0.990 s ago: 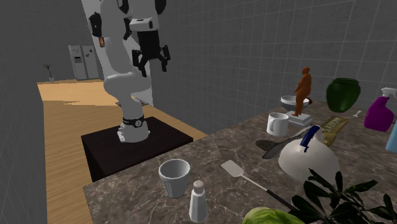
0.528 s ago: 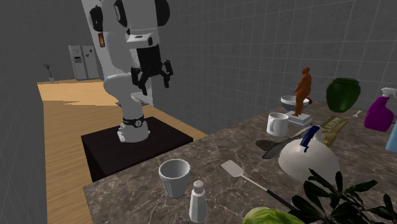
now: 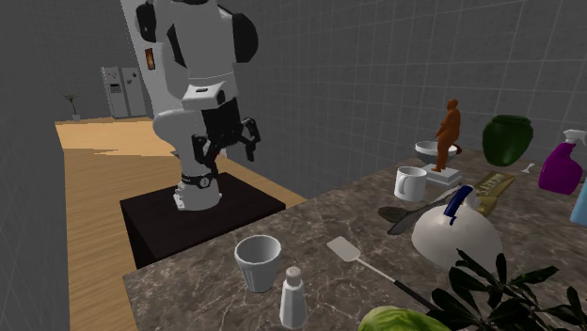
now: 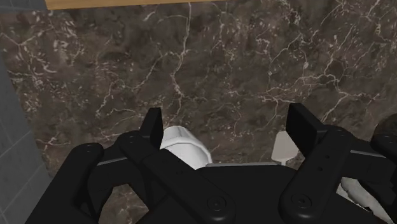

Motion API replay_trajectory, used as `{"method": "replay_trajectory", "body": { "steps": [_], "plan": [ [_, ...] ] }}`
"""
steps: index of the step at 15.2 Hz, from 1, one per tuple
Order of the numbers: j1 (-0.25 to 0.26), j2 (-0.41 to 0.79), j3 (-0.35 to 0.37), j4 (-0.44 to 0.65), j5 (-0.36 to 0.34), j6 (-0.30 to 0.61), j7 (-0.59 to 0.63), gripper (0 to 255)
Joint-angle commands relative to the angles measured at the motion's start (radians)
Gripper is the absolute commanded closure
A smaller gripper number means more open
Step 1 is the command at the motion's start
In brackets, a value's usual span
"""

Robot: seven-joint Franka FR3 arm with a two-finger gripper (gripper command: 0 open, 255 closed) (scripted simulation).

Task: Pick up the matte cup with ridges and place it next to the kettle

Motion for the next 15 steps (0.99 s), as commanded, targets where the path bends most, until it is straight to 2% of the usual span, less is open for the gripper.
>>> {"method": "replay_trajectory", "body": {
  "steps": [1, 7, 13, 15],
  "plan": [
    [-0.005, 0.083, -0.017, 0.042, 0.022, 0.035, -0.028, 0],
    [-0.028, 0.315, -0.044, 0.189, 0.103, 0.095, -0.099, 0],
    [-0.074, 0.553, -0.044, 0.385, 0.187, 0.111, -0.154, 0],
    [-0.081, 0.588, -0.040, 0.406, 0.199, 0.122, -0.161, 0]
  ]
}}
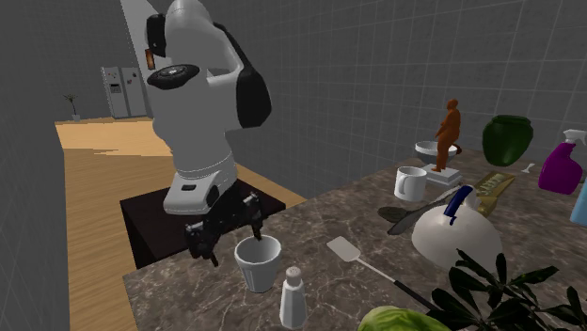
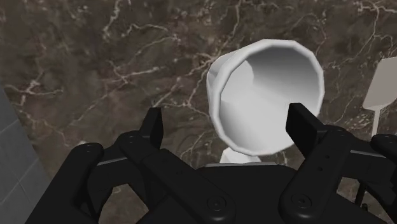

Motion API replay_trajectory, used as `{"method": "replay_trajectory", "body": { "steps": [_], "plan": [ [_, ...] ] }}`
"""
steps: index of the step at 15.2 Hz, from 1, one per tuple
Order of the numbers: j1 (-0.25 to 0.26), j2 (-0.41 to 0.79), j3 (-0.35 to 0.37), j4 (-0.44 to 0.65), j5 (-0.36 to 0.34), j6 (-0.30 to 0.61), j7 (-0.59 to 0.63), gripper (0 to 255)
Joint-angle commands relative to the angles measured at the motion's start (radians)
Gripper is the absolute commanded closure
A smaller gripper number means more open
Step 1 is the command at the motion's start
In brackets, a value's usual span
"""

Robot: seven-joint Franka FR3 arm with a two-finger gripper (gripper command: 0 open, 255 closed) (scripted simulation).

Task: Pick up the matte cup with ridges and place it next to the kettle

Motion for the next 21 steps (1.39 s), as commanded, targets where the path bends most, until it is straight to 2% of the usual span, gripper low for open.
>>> {"method": "replay_trajectory", "body": {
  "steps": [1, 7, 14, 15, 21],
  "plan": [
    [-0.004, 0.023, 0.003, 0.001, 0.010, 0.021, -0.009, 0],
    [0.001, 0.052, 0.013, -0.034, 0.028, 0.084, -0.020, 0],
    [0.001, 0.052, 0.013, -0.034, 0.028, 0.083, -0.020, 0],
    [0.001, 0.052, 0.013, -0.034, 0.028, 0.083, -0.020, 255],
    [0.001, 0.052, 0.013, -0.035, 0.028, 0.084, -0.020, 255]
  ]
}}
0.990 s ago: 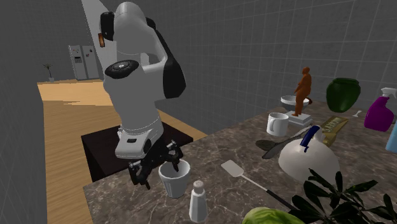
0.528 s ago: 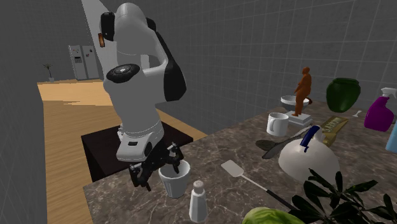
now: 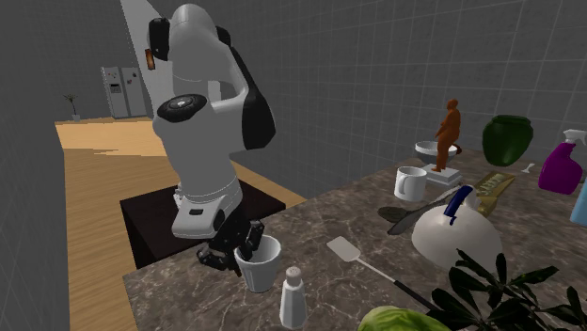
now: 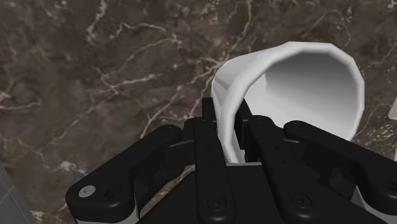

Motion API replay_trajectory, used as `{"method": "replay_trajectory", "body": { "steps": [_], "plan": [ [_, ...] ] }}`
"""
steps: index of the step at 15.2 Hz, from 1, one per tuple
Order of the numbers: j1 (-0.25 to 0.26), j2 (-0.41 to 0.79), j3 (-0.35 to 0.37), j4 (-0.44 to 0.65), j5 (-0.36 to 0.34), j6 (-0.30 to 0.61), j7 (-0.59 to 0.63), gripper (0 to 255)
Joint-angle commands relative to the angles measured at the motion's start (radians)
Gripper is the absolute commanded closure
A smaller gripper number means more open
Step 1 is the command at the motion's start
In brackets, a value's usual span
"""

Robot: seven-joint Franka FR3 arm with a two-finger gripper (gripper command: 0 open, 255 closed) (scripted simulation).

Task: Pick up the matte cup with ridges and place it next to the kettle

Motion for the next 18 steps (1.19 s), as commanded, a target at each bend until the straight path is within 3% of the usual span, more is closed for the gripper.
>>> {"method": "replay_trajectory", "body": {
  "steps": [1, 18],
  "plan": [
    [0.000, 0.000, 0.000, -0.001, 0.000, 0.000, 0.000, 255],
    [0.007, -0.096, -0.017, 0.070, -0.046, -0.157, 0.053, 255]
  ]
}}
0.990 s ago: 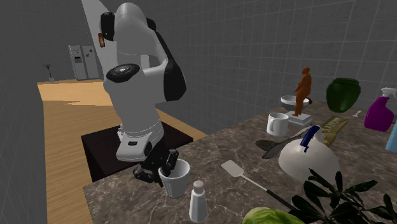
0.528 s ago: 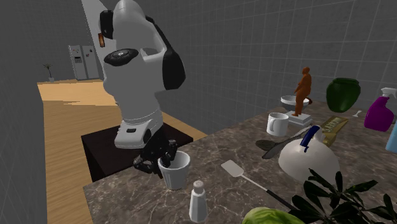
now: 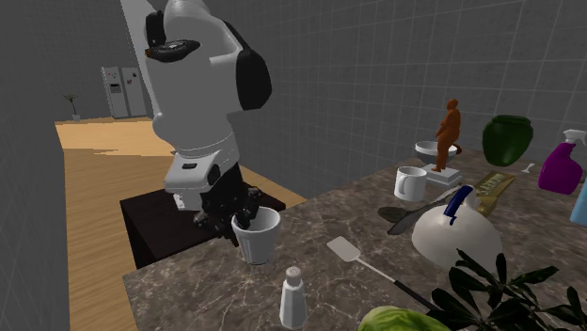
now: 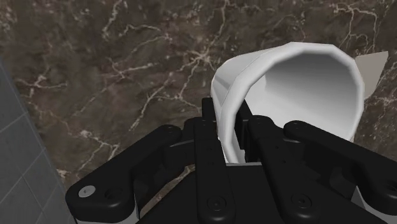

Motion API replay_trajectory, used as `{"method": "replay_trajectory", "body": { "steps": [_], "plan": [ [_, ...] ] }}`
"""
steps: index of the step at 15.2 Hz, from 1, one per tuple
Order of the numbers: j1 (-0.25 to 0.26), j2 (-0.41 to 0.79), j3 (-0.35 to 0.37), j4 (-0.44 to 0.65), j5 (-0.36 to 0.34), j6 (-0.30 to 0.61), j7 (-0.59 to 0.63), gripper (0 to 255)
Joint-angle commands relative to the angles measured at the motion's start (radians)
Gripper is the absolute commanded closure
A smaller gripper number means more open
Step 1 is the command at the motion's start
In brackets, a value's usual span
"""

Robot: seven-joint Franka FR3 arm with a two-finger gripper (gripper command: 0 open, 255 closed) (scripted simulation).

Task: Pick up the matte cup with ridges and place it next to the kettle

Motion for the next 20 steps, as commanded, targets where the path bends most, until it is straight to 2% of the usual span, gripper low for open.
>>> {"method": "replay_trajectory", "body": {
  "steps": [1, 20],
  "plan": [
    [0.001, -0.010, -0.002, 0.017, -0.005, -0.025, 0.008, 255],
    [-0.003, -0.070, -0.011, 0.189, -0.038, -0.250, 0.064, 255]
  ]
}}
